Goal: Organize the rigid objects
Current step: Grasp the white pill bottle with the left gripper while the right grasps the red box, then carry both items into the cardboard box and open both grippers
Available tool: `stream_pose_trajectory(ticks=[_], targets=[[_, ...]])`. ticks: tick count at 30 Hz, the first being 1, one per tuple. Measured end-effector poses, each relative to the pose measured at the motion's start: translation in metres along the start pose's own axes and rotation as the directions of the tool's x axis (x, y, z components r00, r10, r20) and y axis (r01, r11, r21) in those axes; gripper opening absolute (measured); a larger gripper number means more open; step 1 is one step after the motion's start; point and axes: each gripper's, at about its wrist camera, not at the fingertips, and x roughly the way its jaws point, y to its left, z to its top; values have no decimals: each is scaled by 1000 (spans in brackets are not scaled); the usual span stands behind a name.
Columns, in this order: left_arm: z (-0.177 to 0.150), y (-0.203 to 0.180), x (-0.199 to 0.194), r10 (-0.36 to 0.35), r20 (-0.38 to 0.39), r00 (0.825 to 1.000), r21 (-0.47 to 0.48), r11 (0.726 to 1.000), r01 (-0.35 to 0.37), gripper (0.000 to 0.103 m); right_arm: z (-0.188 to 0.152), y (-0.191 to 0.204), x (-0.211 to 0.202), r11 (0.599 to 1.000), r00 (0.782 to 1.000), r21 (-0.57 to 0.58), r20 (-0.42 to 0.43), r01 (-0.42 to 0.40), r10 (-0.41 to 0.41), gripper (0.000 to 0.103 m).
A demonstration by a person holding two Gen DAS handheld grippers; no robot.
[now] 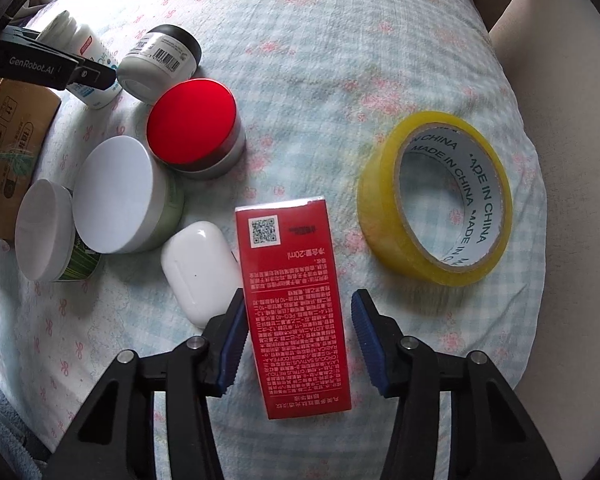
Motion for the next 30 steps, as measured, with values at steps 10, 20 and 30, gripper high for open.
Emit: stream_pose_trajectory(ticks=[10,20,30], targets=[[-4,-1,-6,4,34,999,8,1000,-4,47,2,6,-4,999,1000,29,3,-15,15,39],[-29,-3,-89,-29,145,989,-42,998,36,47,-9,-17,-39,982,998,185,39,-46,40,38],[-80,32,-223,-35,309,950,-162,983,89,47,-11,-5,-150,968,987,244,160,-54,14,38]])
